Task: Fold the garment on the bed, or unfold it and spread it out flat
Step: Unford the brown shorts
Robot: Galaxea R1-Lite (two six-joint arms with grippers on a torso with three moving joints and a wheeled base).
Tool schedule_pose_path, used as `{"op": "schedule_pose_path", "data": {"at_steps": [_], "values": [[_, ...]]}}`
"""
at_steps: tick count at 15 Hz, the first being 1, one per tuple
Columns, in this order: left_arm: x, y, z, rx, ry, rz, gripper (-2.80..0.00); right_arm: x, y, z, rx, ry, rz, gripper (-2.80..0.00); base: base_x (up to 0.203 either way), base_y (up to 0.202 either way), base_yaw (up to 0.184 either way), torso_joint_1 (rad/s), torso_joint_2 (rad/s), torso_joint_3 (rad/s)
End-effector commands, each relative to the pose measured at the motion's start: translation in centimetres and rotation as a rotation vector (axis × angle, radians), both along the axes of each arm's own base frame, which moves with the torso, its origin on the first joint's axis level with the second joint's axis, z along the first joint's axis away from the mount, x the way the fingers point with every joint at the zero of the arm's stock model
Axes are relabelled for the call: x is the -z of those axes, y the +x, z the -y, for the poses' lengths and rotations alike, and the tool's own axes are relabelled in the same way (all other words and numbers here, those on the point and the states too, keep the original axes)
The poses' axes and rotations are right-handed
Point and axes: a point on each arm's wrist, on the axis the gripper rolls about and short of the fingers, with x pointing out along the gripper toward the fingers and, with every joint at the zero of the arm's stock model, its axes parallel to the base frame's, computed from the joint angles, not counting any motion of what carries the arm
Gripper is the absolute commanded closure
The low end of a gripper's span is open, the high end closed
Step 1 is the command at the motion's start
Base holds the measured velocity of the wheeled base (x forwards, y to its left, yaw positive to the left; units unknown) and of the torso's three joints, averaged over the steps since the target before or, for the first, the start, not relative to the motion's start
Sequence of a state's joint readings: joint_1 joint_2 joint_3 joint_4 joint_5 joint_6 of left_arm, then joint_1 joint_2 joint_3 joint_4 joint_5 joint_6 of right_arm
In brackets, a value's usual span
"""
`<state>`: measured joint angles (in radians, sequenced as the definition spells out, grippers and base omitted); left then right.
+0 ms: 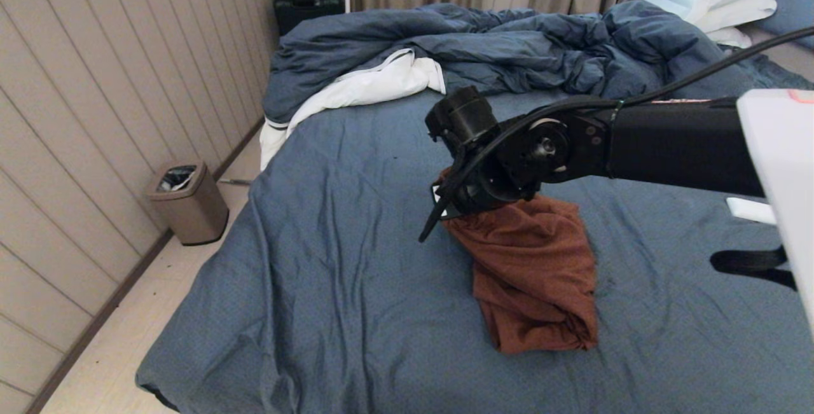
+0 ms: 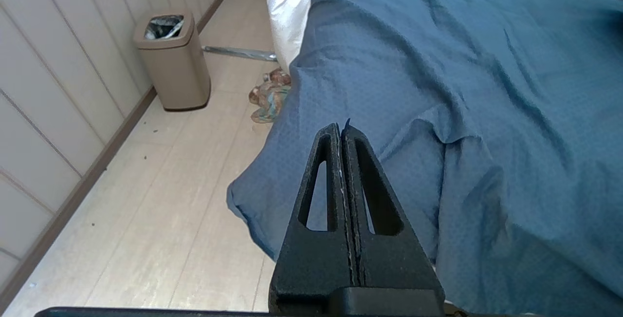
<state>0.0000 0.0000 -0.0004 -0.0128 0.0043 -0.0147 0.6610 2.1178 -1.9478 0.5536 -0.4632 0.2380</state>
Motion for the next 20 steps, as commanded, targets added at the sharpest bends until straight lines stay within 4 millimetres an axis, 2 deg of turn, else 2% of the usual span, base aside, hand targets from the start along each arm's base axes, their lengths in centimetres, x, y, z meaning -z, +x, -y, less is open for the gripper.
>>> {"op": "schedule_pose_path", "data": {"at_steps": [1, 5, 6, 8, 10, 13, 15, 17, 20], "values": [[0.0, 0.0, 0.0, 0.0, -0.001, -0.001, 0.0, -2.6, -1.9, -1.5, -0.052, 0.087, 0.104, 0.0, 0.0, 0.0, 0.0, 0.0, 0.0, 0.0], [0.0, 0.0, 0.0, 0.0, -0.001, -0.001, 0.0, -4.5, -5.2, -4.8, -0.173, 0.163, 0.196, 0.0, 0.0, 0.0, 0.0, 0.0, 0.0, 0.0], [0.0, 0.0, 0.0, 0.0, -0.001, -0.002, 0.0, -5.2, -5.9, -5.1, -0.194, 0.176, 0.215, 0.0, 0.0, 0.0, 0.0, 0.0, 0.0, 0.0], [0.0, 0.0, 0.0, 0.0, -0.001, -0.001, 0.0, -7.2, -7.5, -4.8, -0.228, 0.204, 0.265, 0.0, 0.0, 0.0, 0.0, 0.0, 0.0, 0.0], [0.0, 0.0, 0.0, 0.0, -0.001, -0.002, 0.0, -9.7, -9.2, -3.6, -0.255, 0.23, 0.321, 0.0, 0.0, 0.0, 0.0, 0.0, 0.0, 0.0], [0.0, 0.0, 0.0, 0.0, -0.001, -0.001, 0.0, -13.3, -11.2, -0.3, -0.238, 0.28, 0.389, 0.0, 0.0, 0.0, 0.0, 0.0, 0.0, 0.0], [0.0, 0.0, 0.0, 0.0, -0.001, -0.002, 0.0, -14.9, -11.1, 3.2, -0.166, 0.277, 0.418, 0.0, 0.0, 0.0, 0.0, 0.0, 0.0, 0.0], [-0.1, 0.0, 0.0, 0.0, 0.006, 0.0, 0.0, -17.2, -11.4, 8.6, -0.039, 0.272, 0.474, 0.0, 0.0, 0.0, 0.0, 0.0, 0.0, 0.0], [-0.1, 0.0, 0.0, 0.0, 0.004, 0.001, 0.0, -19.4, -13.2, 15.0, 0.128, 0.253, 0.54, 0.0, 0.0, 0.0, 0.0, 0.0, 0.0, 0.0]]}}
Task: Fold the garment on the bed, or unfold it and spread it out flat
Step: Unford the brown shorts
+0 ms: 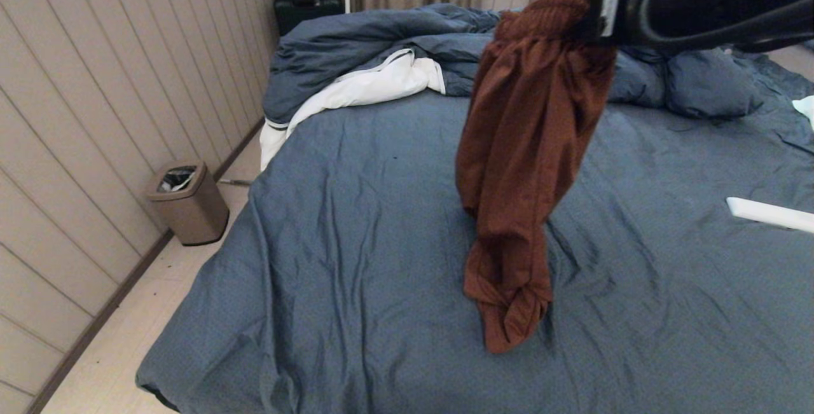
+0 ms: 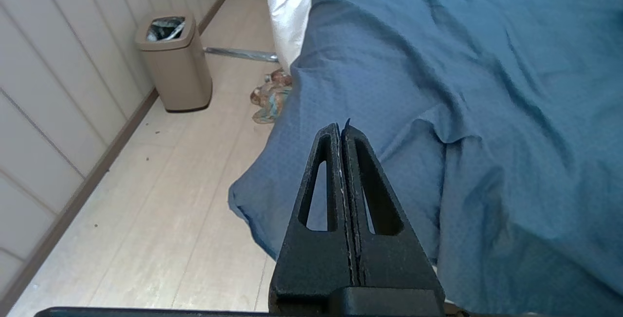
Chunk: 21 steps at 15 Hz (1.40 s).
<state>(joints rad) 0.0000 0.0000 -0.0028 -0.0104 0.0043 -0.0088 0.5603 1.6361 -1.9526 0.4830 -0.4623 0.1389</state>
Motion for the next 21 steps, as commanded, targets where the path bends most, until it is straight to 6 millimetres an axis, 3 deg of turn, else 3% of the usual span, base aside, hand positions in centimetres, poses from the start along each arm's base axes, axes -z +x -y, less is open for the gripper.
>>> {"op": "schedule_pose_path", "data": {"at_steps": [1, 4, 8, 10, 13, 15, 17, 19, 21], "values": [[0.0, 0.0, 0.0, 0.0, -0.002, -0.002, 0.0, -2.4, -2.9, 4.9, 0.121, 0.039, 0.075, 0.0, 0.0, 0.0, 0.0, 0.0, 0.0, 0.0], [0.0, 0.0, 0.0, 0.0, -0.002, 0.001, 0.0, -3.6, -4.9, 9.5, 0.291, 0.038, 0.126, 0.0, 0.0, 0.0, 0.0, 0.0, 0.0, 0.0], [0.0, 0.0, 0.0, 0.0, -0.002, 0.001, 0.0, -5.3, -8.2, 13.5, 0.464, -0.013, 0.226, 0.0, 0.0, 0.0, 0.0, 0.0, 0.0, 0.0], [0.0, 0.0, 0.0, 0.0, 0.0, 0.001, 0.0, -5.9, -9.0, 14.2, 0.506, -0.026, 0.281, 0.0, 0.0, 0.0, 0.0, 0.0, 0.0, 0.0], [0.0, 0.0, 0.0, 0.0, 0.0, 0.001, 0.0, -4.9, -7.2, 14.0, 0.482, -0.035, 0.222, 0.0, 0.0, 0.0, 0.0, 0.0, 0.0, 0.0], [0.0, 0.0, 0.0, -0.001, 0.008, -0.01, 0.0, -3.6, -5.2, 12.7, 0.378, -0.04, 0.163, 0.0, 0.0, 0.0, 0.0, 0.0, 0.0, 0.0], [0.0, 0.0, 0.0, 0.002, 0.008, -0.005, 0.0, -2.2, -3.3, 10.1, 0.23, -0.036, 0.096, 0.0, 0.0, 0.0, 0.0, 0.0, 0.0, 0.0], [0.0, 0.0, 0.0, 0.003, 0.0, -0.001, 0.0, 0.4, -1.0, 5.8, 0.064, -0.053, -0.001, 0.0, 0.0, 0.0, 0.0, 0.0, 0.0, 0.0], [0.0, 0.0, 0.0, 0.003, 0.0, -0.002, 0.0, 3.8, 1.9, 0.2, -0.083, -0.092, -0.101, 0.0, 0.0, 0.0, 0.0, 0.0, 0.0, 0.0]]}}
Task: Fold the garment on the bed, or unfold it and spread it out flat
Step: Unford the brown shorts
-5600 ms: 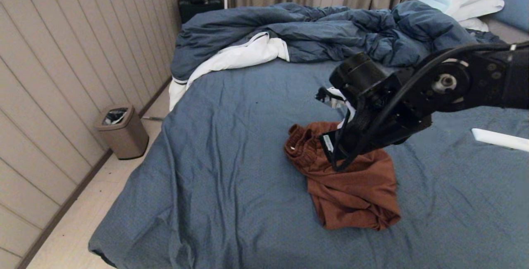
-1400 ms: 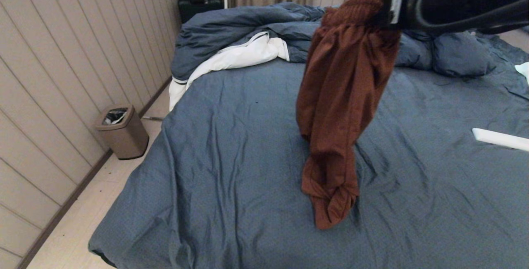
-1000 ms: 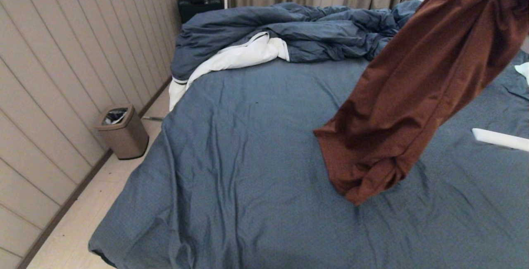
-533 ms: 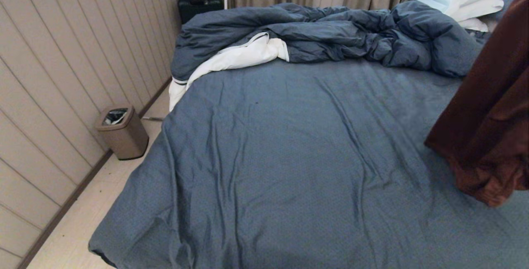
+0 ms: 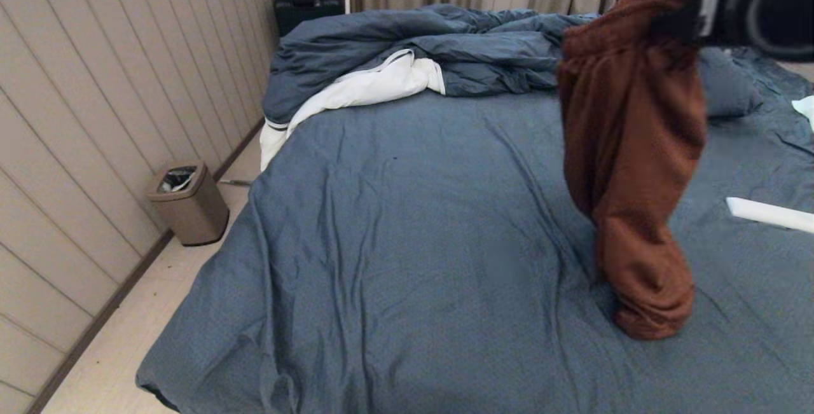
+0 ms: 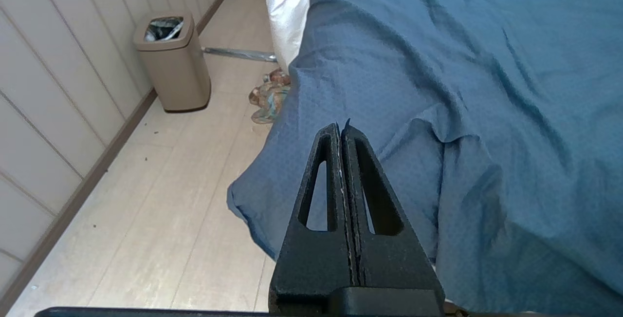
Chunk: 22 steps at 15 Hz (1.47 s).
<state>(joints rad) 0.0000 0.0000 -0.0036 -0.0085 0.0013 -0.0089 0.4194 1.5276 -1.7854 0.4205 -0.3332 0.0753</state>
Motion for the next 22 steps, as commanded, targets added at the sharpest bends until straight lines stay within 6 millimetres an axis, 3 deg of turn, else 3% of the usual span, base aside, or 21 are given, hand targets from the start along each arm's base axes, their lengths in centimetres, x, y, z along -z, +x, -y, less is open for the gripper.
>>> {"op": "schedule_pose_path", "data": {"at_steps": [1, 5, 7, 10, 15, 21, 22], "values": [[0.0, 0.0, 0.0, 0.001, 0.0, -0.001, 0.0, 5.0, 3.8, -7.0, -0.146, -0.075, -0.147, 0.0, 0.0, 0.0, 0.0, 0.0, 0.0, 0.0], [0.0, 0.0, 0.0, 0.0, 0.0, -0.001, 0.0, 11.7, 6.3, -17.7, -0.282, -0.175, -0.233, 0.0, 0.0, 0.0, 0.0, 0.0, 0.0, 0.0], [0.0, 0.0, 0.0, 0.0, 0.0, -0.001, 0.0, 13.1, 6.1, -21.6, -0.346, -0.201, -0.223, 0.0, 0.0, 0.0, 0.0, 0.0, 0.0, 0.0], [0.0, 0.0, 0.0, 0.0, 0.0, -0.001, 0.0, 15.4, 4.5, -25.7, -0.445, -0.262, -0.233, 0.0, 0.0, 0.0, 0.0, 0.0, 0.0, 0.0], [0.0, 0.0, 0.0, 0.0, 0.0, -0.001, 0.0, 19.4, 2.9, -29.1, -0.5, -0.345, -0.29, 0.0, 0.0, 0.0, 0.0, 0.0, 0.0, 0.0], [0.0, 0.0, 0.0, 0.001, 0.0, -0.001, 0.0, 19.0, 3.0, -28.8, -0.473, -0.347, -0.278, 0.0, 0.0, 0.0, 0.0, 0.0, 0.0, 0.0], [0.0, 0.0, 0.0, 0.001, 0.0, -0.001, 0.0, 19.3, 2.9, -28.8, -0.47, -0.357, -0.286, -2.8, 0.0, 0.0, 0.0, 0.0, 0.0, 0.0]]}}
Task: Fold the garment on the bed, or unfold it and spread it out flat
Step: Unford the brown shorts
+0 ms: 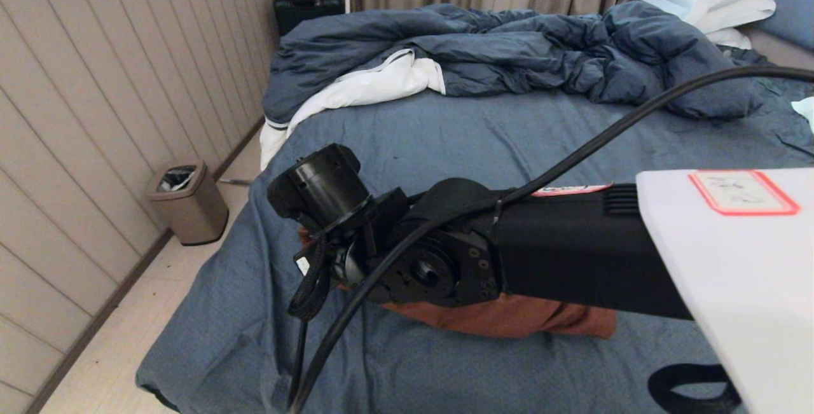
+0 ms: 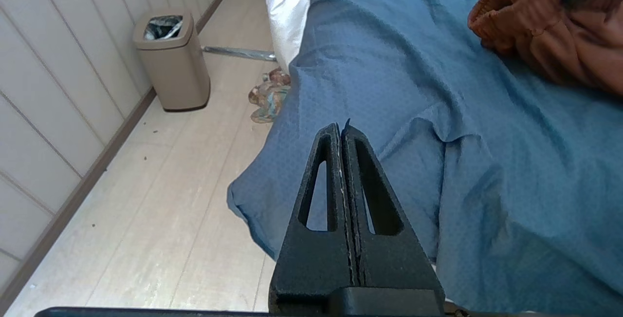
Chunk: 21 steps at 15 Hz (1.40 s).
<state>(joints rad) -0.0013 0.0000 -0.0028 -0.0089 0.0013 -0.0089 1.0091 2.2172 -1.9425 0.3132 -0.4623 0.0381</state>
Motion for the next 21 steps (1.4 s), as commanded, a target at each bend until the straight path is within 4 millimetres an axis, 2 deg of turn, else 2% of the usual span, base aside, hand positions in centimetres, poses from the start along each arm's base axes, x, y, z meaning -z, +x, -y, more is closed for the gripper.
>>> {"op": "schedule_pose_path", "data": {"at_steps": [1, 4, 9, 11, 12, 14, 16, 18, 20, 21], "values": [[0.0, 0.0, 0.0, 0.0, -0.002, -0.001, 0.0, 0.4, -0.2, 0.0, -0.002, -0.015, -0.007, -2.8, 0.0, 0.0, 0.0, 0.0, 0.0, 0.0], [0.0, 0.0, 0.0, 0.0, -0.002, -0.001, 0.0, -0.4, -0.2, -0.1, -0.007, 0.014, 0.009, -2.8, 0.0, 0.0, 0.0, 0.0, 0.0, 0.0], [0.0, 0.0, 0.0, -0.002, -0.001, -0.001, 0.0, -2.4, -0.4, 0.9, 0.004, 0.061, 0.028, -2.8, 0.0, 0.0, 0.0, 0.0, 0.0, 0.0], [0.0, 0.0, 0.0, -0.001, -0.002, 0.0, 0.0, -4.4, -0.8, 2.0, 0.017, 0.109, 0.054, -2.8, 0.0, 0.0, 0.0, 0.0, 0.0, 0.0], [0.0, 0.0, 0.0, -0.001, -0.002, 0.0, 0.0, -6.0, -1.1, 3.0, 0.026, 0.139, 0.073, 0.0, 0.0, 0.0, 0.0, 0.0, 0.0, 0.0], [0.0, 0.0, 0.0, -0.002, 0.0, 0.001, 0.0, -10.3, -1.3, 7.0, 0.076, 0.219, 0.129, 0.0, 0.0, 0.0, 0.0, 0.0, 0.0, 0.0], [0.0, 0.0, 0.0, -0.007, 0.0, -0.002, 0.0, -13.8, -2.1, 12.1, 0.143, 0.272, 0.178, 0.0, 0.0, 0.0, 0.0, 0.0, 0.0, 0.0], [-0.7, -0.2, 0.0, -0.013, 0.007, 0.003, 0.0, -14.9, -2.8, 17.8, 0.242, 0.273, 0.19, 0.0, 0.0, 0.0, 0.0, 0.0, 0.0, 0.0], [-4.6, -0.6, 0.0, -0.013, -0.006, 0.002, 0.0, -15.1, -3.6, 23.6, 0.35, 0.296, 0.187, 0.0, 0.0, 0.0, 0.0, 0.0, 0.0, 0.0], [-6.8, -0.1, 0.0, -0.007, -0.021, -0.037, 0.0, -14.8, -3.6, 26.0, 0.396, 0.312, 0.17, 0.0, 0.0, 0.0, 0.0, 0.0, 0.0, 0.0]]}}
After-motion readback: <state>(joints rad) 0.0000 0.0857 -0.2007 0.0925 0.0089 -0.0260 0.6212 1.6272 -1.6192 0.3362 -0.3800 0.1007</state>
